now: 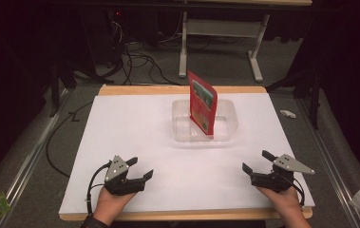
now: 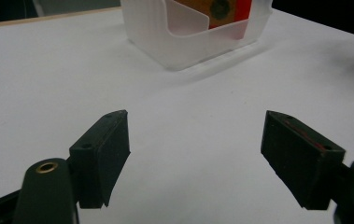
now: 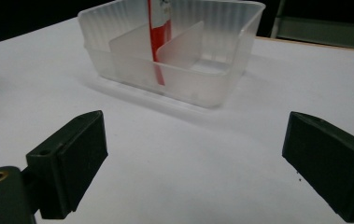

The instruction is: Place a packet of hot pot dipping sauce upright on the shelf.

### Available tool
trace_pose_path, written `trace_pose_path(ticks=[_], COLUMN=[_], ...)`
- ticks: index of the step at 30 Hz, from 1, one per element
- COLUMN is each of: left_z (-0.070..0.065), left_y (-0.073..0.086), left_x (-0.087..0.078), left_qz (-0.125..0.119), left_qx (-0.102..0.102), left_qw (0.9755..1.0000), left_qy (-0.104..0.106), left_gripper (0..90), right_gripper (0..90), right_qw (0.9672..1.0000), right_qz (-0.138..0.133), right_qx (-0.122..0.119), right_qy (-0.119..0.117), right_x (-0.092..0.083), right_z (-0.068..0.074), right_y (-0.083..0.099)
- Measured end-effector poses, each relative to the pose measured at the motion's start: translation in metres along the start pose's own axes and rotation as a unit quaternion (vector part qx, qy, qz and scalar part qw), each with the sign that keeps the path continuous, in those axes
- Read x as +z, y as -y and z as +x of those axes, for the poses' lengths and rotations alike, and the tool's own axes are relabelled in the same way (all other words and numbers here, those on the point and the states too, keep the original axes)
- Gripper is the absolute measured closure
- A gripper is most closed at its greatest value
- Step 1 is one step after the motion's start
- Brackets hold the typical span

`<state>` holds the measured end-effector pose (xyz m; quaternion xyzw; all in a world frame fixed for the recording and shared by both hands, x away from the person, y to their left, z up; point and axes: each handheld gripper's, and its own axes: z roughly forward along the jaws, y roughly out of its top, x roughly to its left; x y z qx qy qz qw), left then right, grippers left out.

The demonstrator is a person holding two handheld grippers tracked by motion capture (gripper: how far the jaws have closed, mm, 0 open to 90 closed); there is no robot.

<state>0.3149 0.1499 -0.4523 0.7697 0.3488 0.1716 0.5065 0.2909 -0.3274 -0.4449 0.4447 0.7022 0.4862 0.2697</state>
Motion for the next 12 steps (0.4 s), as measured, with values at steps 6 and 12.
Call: trace_pose_path(ticks=[6, 12], left_z=[0.0004, 0.0035], left_y=[0.0017, 0.0014], left_x=[0.0002, -0.0025], left_qz=[0.005, -0.001], left_qx=[0.002, -0.004], left_qw=[1.0000, 1.0000], left_qy=[0.001, -0.002], left_gripper=[23.9, 23.9], right_gripper=[6.6, 6.6], right_qw=[0.9999, 0.9998], right_qz=[-0.004, -0.003], right_qx=[-0.015, -0.017], right_qy=[-0.004, -0.004], right_x=[-0.0004, 0.0004], right_z=[0.0089, 0.0112], right_y=[-0.0031, -0.0031])
